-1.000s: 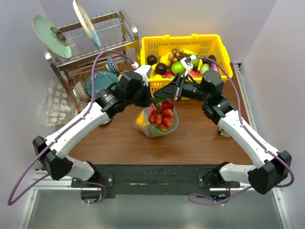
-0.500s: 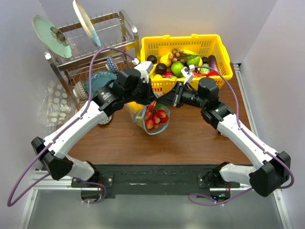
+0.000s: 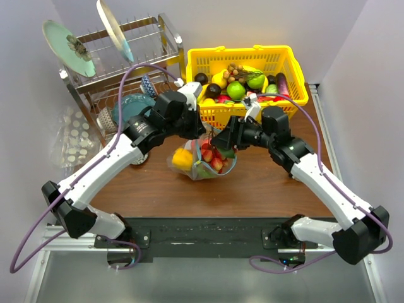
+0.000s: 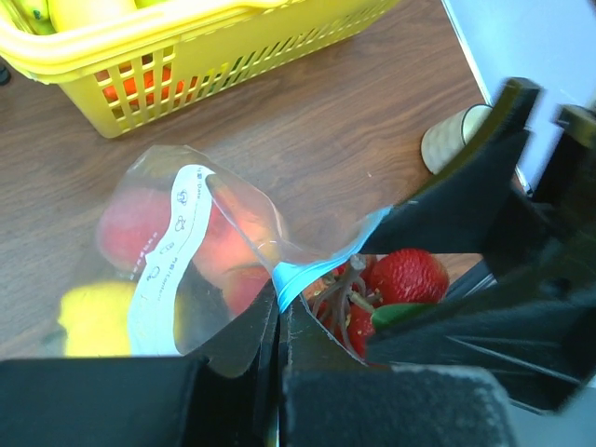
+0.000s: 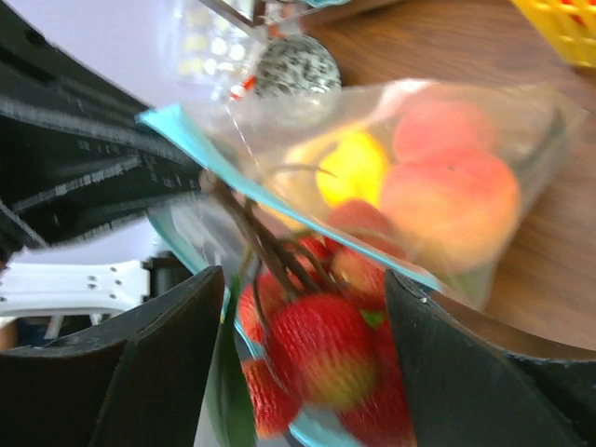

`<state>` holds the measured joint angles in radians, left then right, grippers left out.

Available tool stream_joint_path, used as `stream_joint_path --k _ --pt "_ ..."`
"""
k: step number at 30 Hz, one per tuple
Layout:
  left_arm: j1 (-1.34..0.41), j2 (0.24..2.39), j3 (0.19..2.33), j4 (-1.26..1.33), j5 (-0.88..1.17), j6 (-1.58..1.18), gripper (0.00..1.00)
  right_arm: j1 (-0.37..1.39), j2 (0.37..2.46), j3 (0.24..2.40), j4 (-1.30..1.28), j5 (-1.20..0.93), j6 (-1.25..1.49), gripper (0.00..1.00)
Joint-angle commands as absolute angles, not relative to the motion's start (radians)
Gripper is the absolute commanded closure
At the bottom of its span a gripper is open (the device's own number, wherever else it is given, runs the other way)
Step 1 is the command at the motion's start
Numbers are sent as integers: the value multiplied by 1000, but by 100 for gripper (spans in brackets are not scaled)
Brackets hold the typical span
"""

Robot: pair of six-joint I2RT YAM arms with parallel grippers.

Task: Place the food in the zip-top bag and seal the zipper
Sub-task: Place the fake fruit in the zipper food storage bag.

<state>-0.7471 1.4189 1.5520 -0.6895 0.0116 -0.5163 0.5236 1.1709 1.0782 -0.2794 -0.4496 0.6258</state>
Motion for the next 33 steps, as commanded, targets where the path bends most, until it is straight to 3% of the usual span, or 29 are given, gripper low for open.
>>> stream_joint_path --k 1,6,9,15,26,29,33 --pt "-742 1378 1555 -630 3 -525 100 528 1077 1117 -391 -385 555 24" --pt "-742 1368 1557 -634 5 -523 100 526 1002 1097 -445 -347 542 13" --pt "-742 1371 1563 -637 3 -520 100 526 982 1095 -480 -321 537 12" --pt "-739 1371 1571 -650 -37 -514 100 528 924 993 -476 -276 577 37" --pt "-738 1388 1597 -655 -21 -520 100 528 954 793 -296 -373 686 44" --pt "-739 1388 1603 -657 -21 -522 100 529 989 779 -295 -351 678 48" --pt "-738 1390 1601 -660 -21 -522 100 529 1019 773 -273 -353 680 62"
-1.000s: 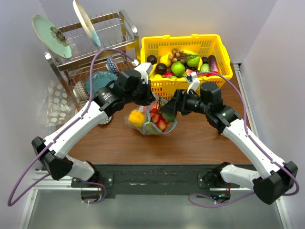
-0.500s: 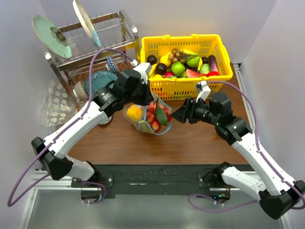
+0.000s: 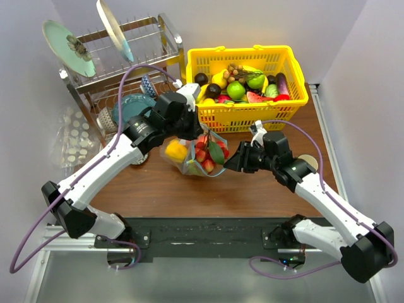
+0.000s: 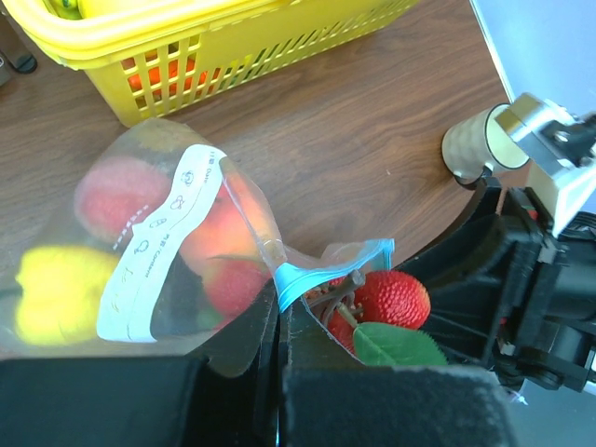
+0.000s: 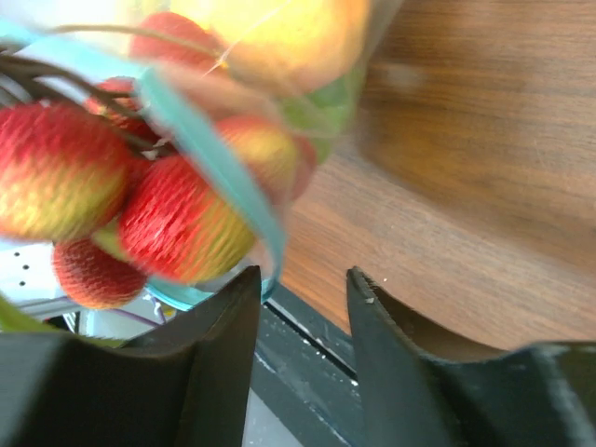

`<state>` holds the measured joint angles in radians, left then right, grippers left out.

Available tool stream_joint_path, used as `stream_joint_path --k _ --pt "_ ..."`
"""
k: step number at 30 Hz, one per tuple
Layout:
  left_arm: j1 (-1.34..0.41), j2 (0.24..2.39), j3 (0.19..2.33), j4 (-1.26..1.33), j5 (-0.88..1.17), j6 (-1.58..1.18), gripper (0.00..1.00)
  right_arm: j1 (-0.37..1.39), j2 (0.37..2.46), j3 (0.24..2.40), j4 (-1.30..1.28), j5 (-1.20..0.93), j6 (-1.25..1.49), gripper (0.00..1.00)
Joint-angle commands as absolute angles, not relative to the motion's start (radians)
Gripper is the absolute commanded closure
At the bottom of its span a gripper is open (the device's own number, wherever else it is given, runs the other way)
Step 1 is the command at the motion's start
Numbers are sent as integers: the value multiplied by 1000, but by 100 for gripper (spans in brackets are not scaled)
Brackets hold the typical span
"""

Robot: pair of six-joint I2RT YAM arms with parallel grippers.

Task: Place the food in the zip-top bag and seal the zipper
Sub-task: Place the fake fruit in the zipper food storage bag, then adjust the zipper food storage bag at the center of the board.

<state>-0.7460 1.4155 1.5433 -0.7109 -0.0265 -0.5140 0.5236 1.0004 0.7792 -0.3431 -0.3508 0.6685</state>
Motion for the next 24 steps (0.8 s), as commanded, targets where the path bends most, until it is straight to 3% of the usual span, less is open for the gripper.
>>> stream_joint_path --k 1,5,11,14,17,18,24 --pt "-739 1388 1608 -663 -18 -522 100 528 1025 781 -272 -351 680 62" --pt "-739 1376 1609 -673 -20 -523 100 528 1037 810 -270 -345 673 71" --pt "-736 1364 1609 -683 -25 -522 100 529 1055 839 -270 -353 673 69" --pt "-732 1361 1612 -684 -21 -520 100 535 1068 825 -244 -370 695 78" --pt "-730 1361 1600 -681 -21 -517 100 540 1075 821 -230 -377 706 100" --pt "-730 1359 1582 -678 -21 -517 100 538 1075 834 -245 -371 695 100" --pt "-721 1342 1444 -647 -31 -515 100 538 1110 1207 -549 -270 551 100"
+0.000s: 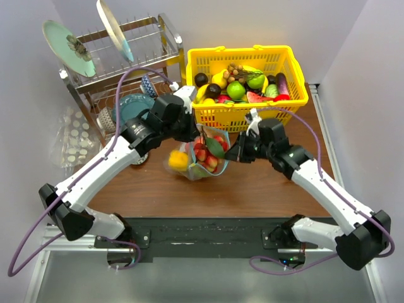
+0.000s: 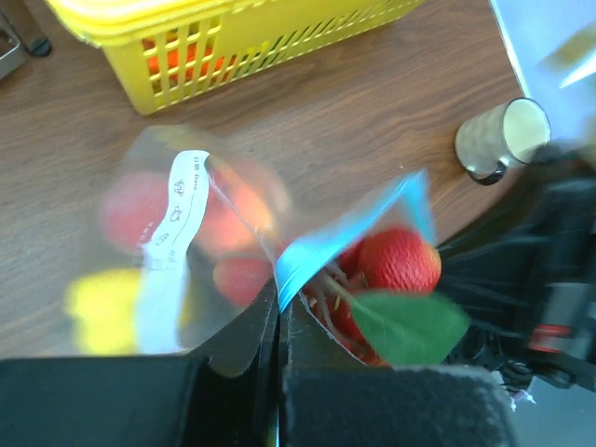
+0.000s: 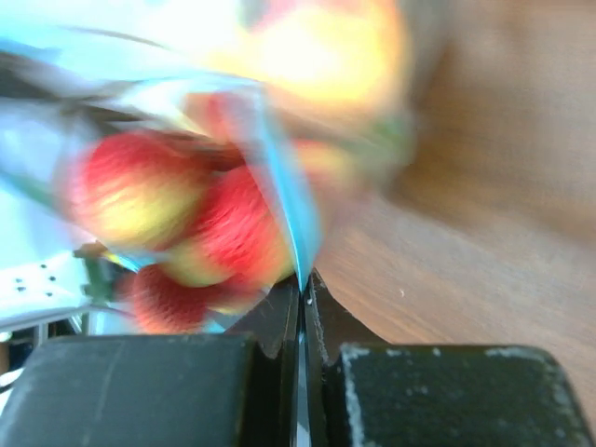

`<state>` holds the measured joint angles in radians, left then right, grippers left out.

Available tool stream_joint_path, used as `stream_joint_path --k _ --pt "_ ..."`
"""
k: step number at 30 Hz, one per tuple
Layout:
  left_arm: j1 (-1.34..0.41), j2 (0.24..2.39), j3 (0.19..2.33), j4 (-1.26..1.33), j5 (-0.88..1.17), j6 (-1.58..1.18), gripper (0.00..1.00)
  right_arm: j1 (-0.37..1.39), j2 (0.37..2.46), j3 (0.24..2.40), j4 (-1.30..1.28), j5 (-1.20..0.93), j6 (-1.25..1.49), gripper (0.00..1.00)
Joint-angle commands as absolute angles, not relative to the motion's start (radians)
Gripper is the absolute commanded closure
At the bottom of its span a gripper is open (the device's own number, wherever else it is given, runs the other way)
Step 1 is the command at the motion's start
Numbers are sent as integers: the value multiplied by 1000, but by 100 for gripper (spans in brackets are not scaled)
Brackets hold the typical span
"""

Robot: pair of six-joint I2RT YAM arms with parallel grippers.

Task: Place the food in the zip-top bag and seal the zipper
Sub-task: Adjust the zipper food storage bag at the center of the board.

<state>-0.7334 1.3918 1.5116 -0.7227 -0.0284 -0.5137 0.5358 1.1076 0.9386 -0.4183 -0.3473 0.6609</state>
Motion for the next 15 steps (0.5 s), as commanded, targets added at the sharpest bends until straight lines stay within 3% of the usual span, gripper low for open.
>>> stream_joint_path --k 1,5,10,15 --pt "-721 1339 1427 -641 -32 -515 100 540 1118 1327 -631 -250 536 100" --pt "-710 1341 1416 -672 -49 -494 100 540 1134 1459 -721 -158 497 100" --pt "-699 1354 1563 -776 -103 -454 100 540 1172 1234 -614 -245 541 100" --pt "-698 1342 1476 -711 -12 -472 100 538 1204 1296 -656 -259 525 100"
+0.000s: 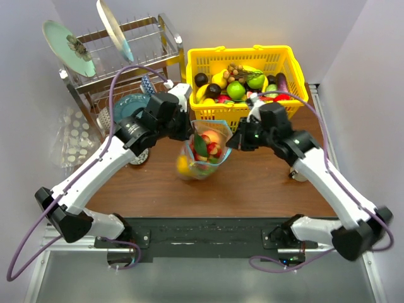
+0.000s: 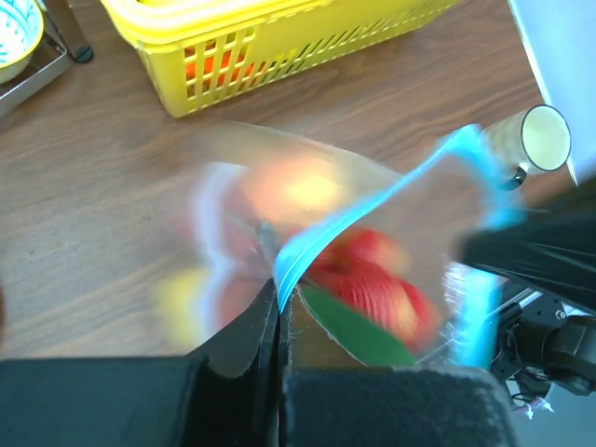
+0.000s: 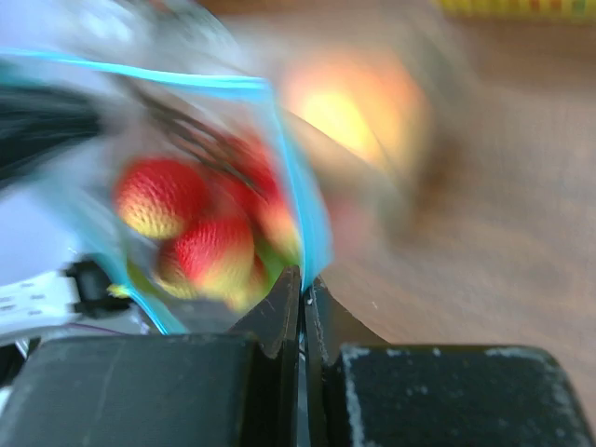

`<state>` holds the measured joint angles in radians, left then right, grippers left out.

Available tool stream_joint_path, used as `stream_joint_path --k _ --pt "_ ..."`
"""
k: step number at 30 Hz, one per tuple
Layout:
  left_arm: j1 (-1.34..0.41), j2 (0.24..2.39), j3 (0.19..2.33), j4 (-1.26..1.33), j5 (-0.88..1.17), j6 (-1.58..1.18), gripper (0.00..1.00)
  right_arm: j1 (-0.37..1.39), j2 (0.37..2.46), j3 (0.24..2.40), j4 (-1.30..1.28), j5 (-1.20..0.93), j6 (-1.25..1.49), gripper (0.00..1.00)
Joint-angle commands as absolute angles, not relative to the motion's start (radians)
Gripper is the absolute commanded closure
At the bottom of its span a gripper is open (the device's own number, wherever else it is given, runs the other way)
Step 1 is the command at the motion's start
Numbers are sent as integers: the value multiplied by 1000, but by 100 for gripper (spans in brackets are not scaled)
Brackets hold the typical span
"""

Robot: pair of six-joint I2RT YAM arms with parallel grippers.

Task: Place the food in the zip-top bag and seal the zipper
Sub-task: Adjust the zipper food storage bag at the center of the board.

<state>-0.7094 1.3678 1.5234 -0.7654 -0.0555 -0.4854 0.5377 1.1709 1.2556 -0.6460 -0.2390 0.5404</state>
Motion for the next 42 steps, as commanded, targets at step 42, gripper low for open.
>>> stream_joint_path --k 42 --pt "-698 1384 1594 -784 8 -414 100 543 1256 1312 -423 -402 630 100"
